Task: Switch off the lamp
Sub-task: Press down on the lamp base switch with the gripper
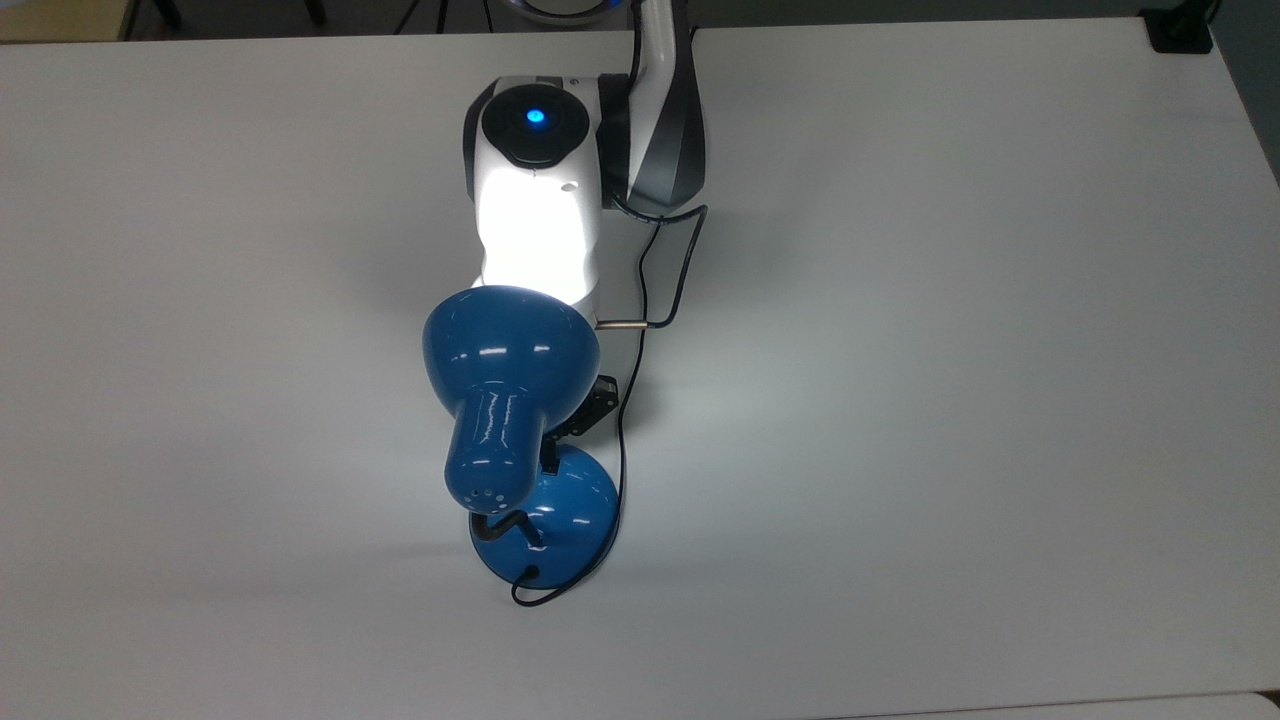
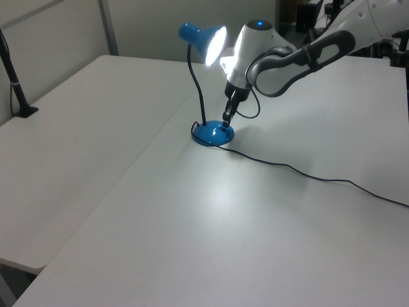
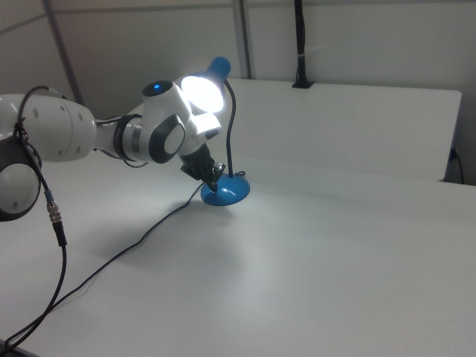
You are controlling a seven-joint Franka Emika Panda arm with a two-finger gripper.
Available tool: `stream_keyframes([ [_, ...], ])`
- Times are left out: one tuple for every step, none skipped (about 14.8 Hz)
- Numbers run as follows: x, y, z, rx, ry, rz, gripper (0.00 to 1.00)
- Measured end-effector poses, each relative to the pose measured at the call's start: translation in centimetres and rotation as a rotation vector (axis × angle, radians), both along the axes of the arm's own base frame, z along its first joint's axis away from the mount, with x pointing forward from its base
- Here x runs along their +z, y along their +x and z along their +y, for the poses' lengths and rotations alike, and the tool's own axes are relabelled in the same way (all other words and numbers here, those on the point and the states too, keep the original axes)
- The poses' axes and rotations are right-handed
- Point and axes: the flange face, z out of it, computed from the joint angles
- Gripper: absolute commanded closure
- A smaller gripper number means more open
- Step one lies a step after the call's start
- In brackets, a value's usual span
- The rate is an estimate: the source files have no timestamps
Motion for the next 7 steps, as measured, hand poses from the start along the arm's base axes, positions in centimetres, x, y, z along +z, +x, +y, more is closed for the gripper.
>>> stream_keyframes([
  [-0.23,0.14,0.22,0.001,0.0,-0.002,1.0],
  [-0.36,0.26,0.31,0.001,0.0,-0.002,1.0],
  [-0.43,0.36,0.34,0.002,-0.001,-0.003,1.0],
  [-0.44,0.41,0.37,0.003,-0.002,-0.004,1.0],
  [-0.47,0.41,0.41,0.005,-0.004,-0.003,1.0],
  [-0.52,0.4,0.48,0.008,-0.009,-0.003,1.0],
  [-0.6,0.4,0.57,0.013,-0.014,-0.002,1.0],
])
